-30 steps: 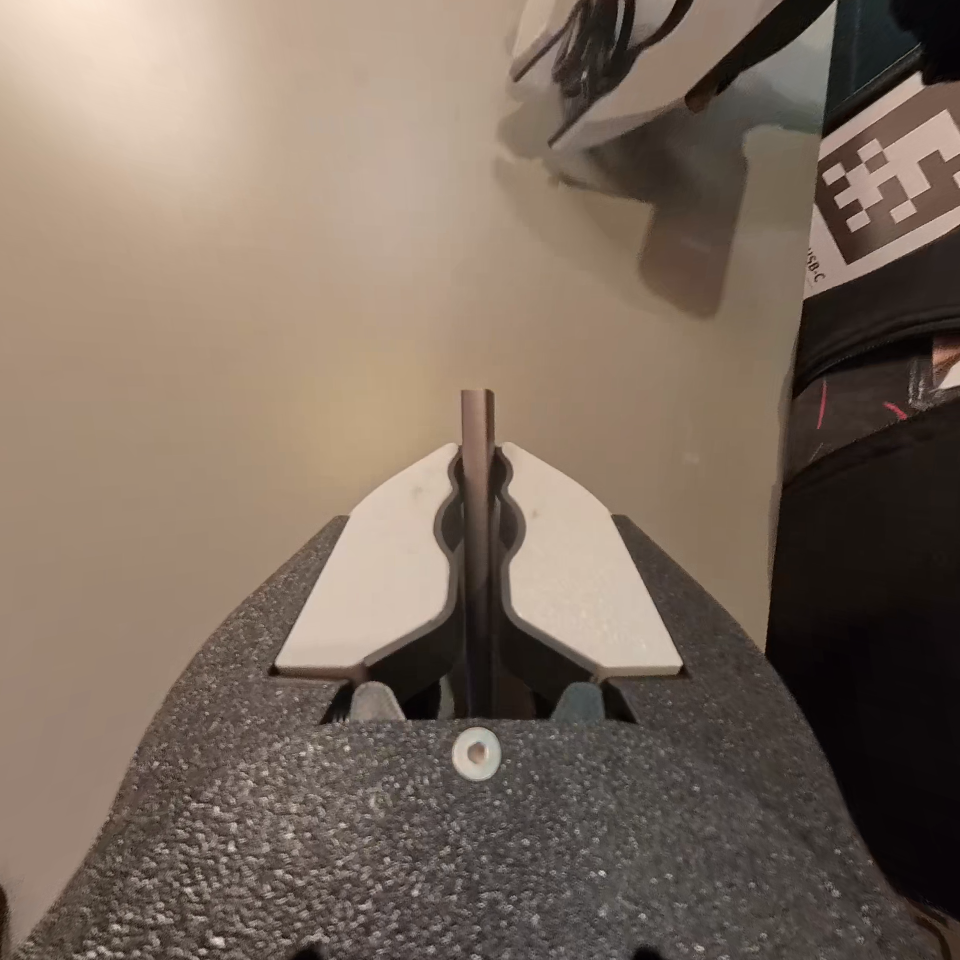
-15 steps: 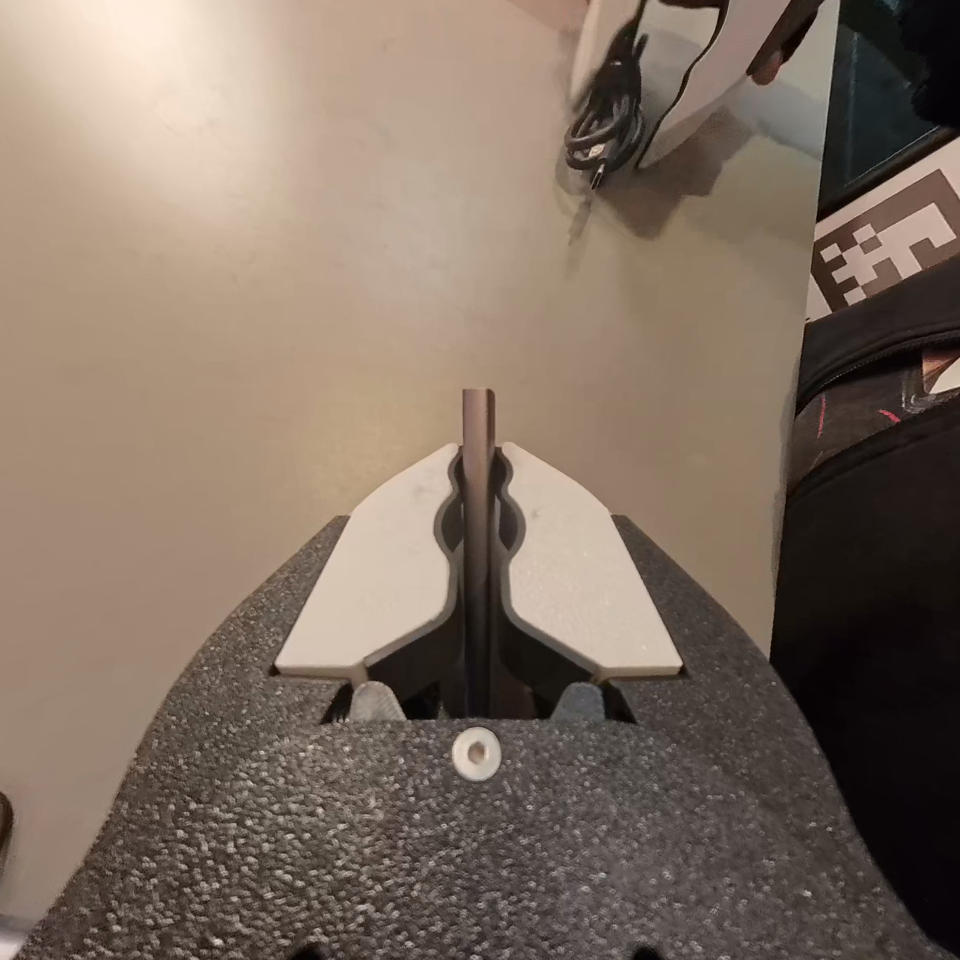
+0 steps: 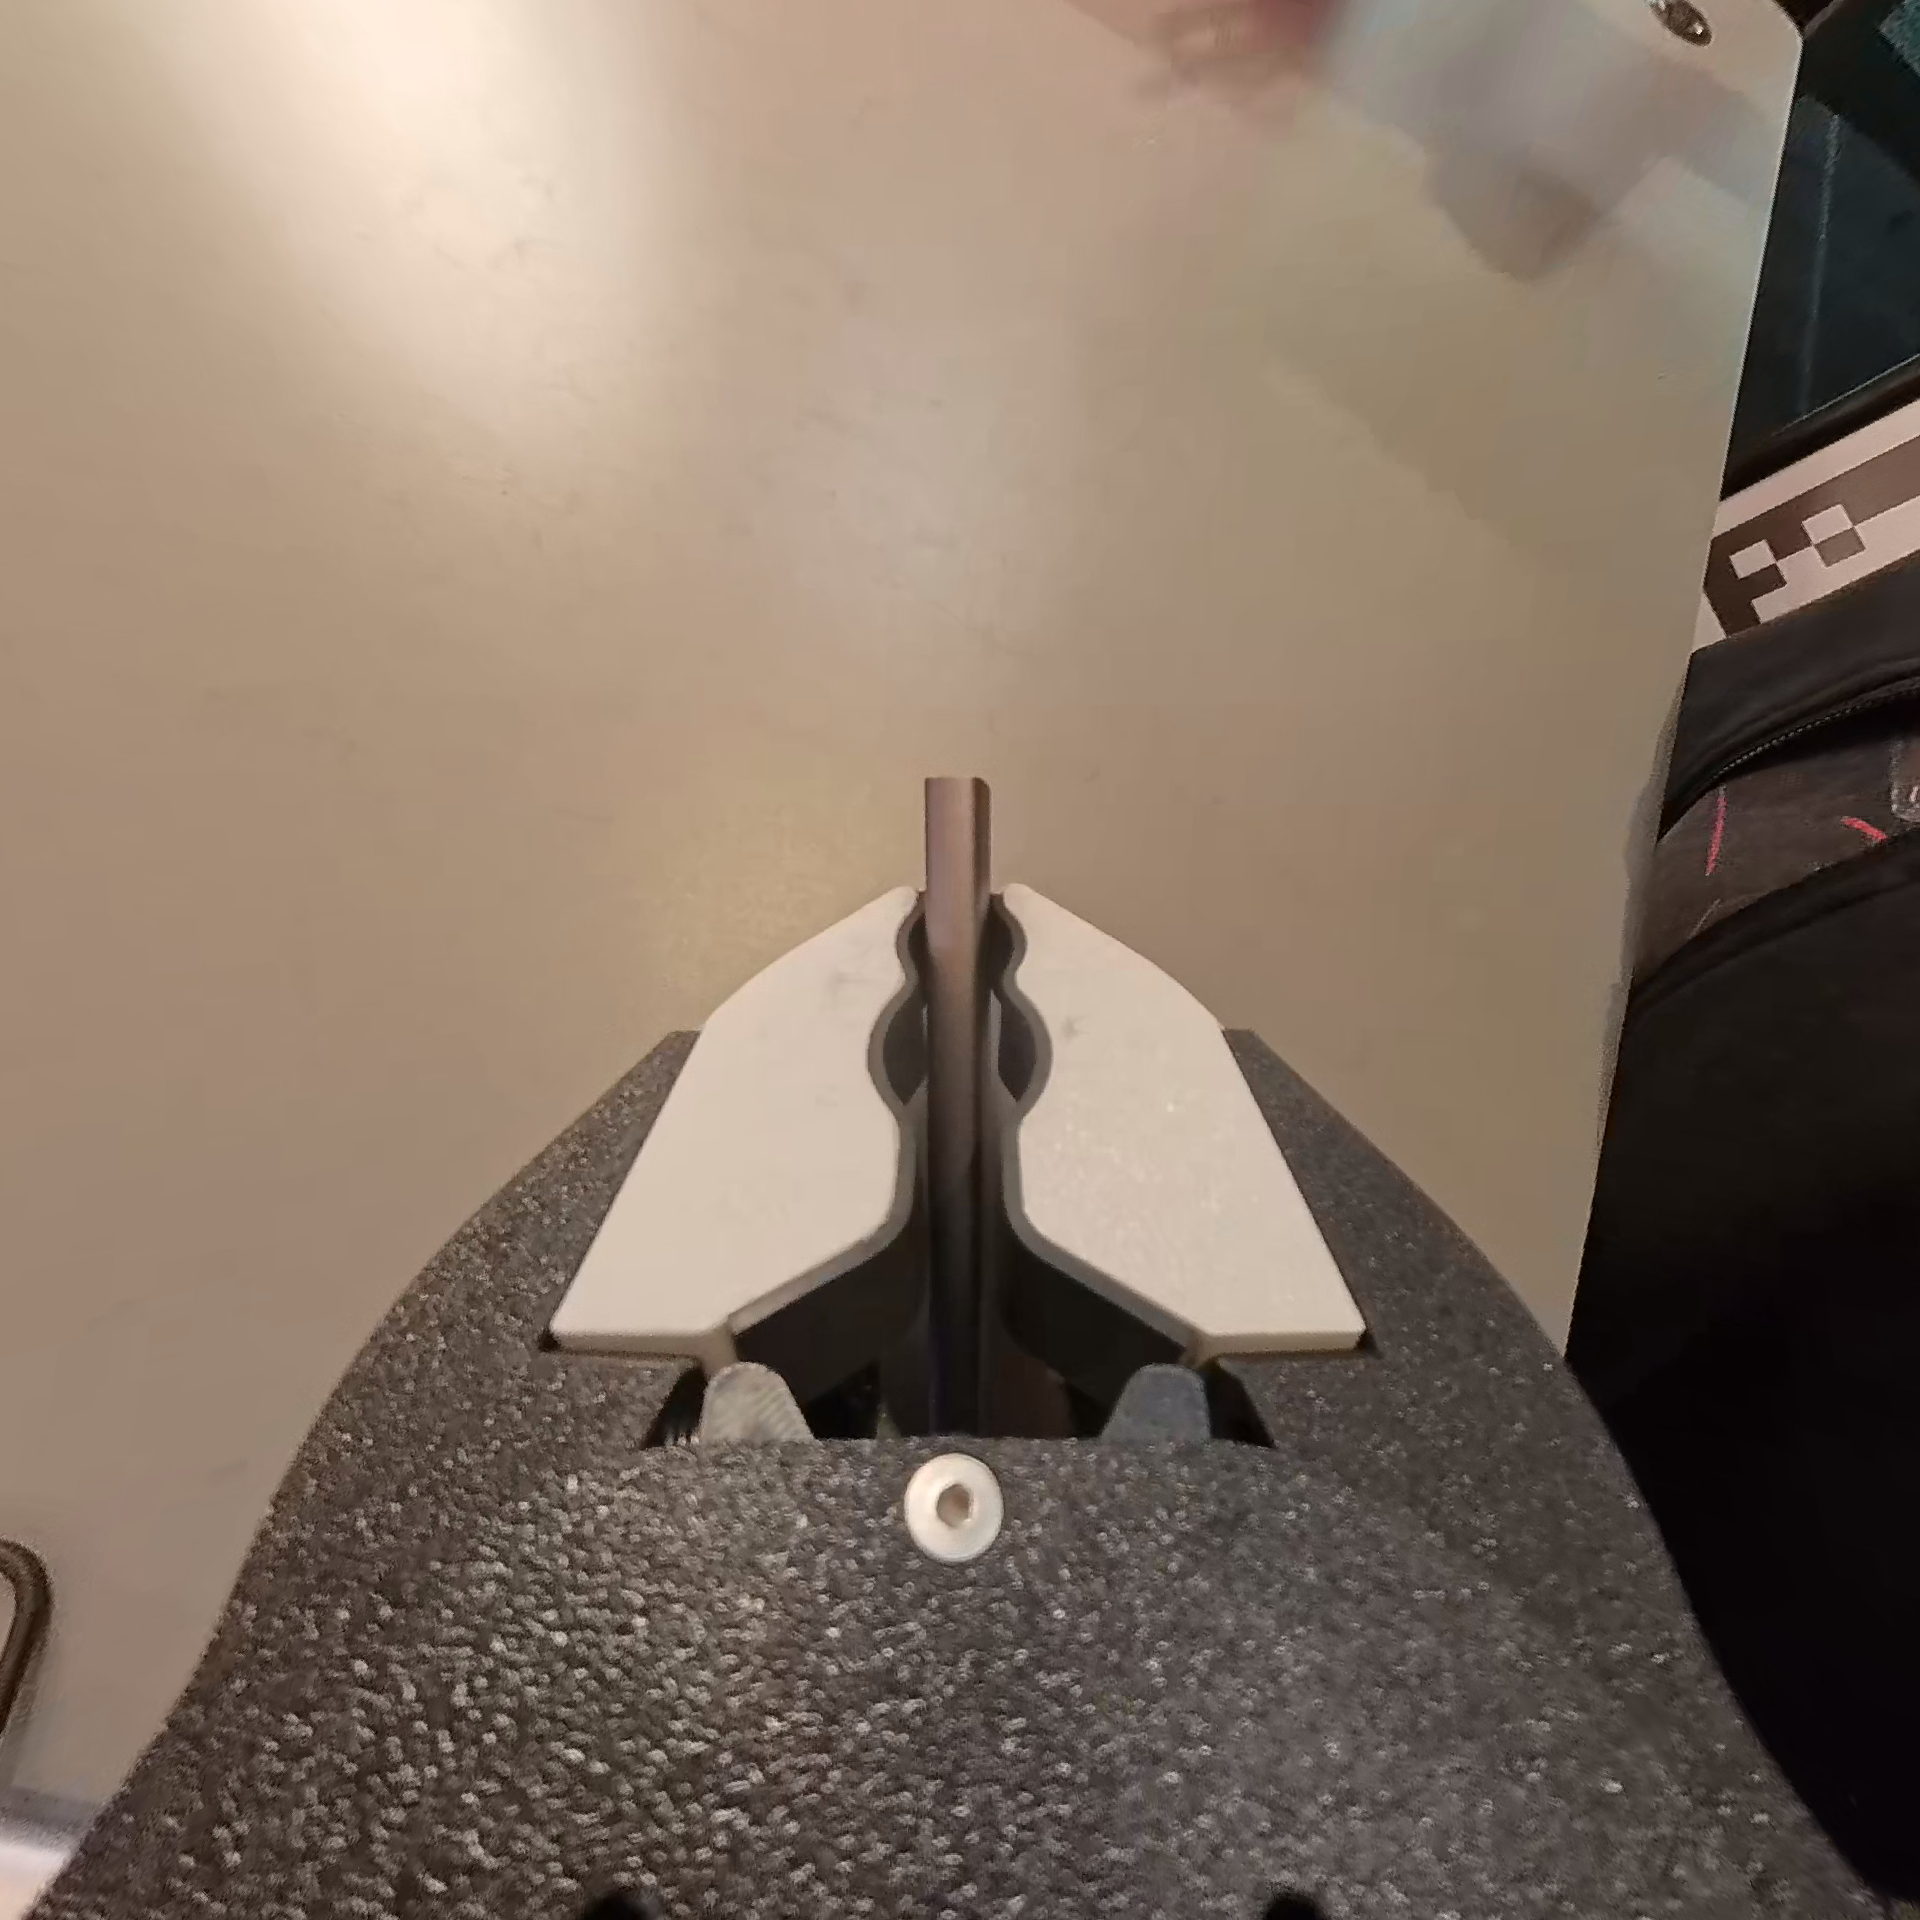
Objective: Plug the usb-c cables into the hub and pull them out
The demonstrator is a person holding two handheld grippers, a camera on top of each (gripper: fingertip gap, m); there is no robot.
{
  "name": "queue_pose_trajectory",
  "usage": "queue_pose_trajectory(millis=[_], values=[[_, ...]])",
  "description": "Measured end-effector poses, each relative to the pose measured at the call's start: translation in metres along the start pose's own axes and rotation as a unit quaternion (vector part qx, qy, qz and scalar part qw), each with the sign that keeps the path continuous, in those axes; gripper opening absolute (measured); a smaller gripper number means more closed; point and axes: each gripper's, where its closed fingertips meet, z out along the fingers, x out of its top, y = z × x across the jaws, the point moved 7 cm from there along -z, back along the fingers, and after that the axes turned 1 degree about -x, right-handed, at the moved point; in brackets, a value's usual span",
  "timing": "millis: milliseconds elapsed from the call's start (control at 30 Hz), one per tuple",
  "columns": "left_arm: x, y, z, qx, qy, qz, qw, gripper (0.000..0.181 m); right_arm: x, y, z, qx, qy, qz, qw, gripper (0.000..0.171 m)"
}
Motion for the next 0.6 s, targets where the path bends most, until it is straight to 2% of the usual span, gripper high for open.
queue_pose_trajectory(millis=[33, 133, 233, 400, 500, 600], values=[[0.0, 0.0, 0.0, 0.001, -0.001, 0.0, 1.0, 0.009, -0.012, 0.014, -0.005, -0.015, -0.017, 0.0, 1.0, 0.014], [0.0, 0.0, 0.001, 0.006, 0.0, 0.0, 1.0, 0.009, -0.05, 0.044, -0.006, -0.029, -0.062, 0.015, 0.998, 0.014], [0.001, 0.002, 0.002, 0.011, 0.003, -0.003, 1.0, 0.009, -0.073, 0.053, 0.002, -0.02, -0.07, 0.037, 0.997, 0.019], [0.01, 0.01, 0.007, 0.014, 0.036, -0.025, 0.999, 0.009, -0.055, 0.038, 0.004, -0.008, -0.006, 0.08, 0.997, 0.037], [0.036, 0.021, 0.01, -0.023, 0.15, -0.07, 0.986, 0.009, -0.021, 0.007, 0.012, 0.029, 0.073, 0.104, 0.991, 0.039], [0.071, 0.026, 0.012, -0.074, 0.296, -0.14, 0.942, 0.009, 0.015, -0.035, 0.031, 0.079, 0.148, 0.123, 0.978, 0.04]])
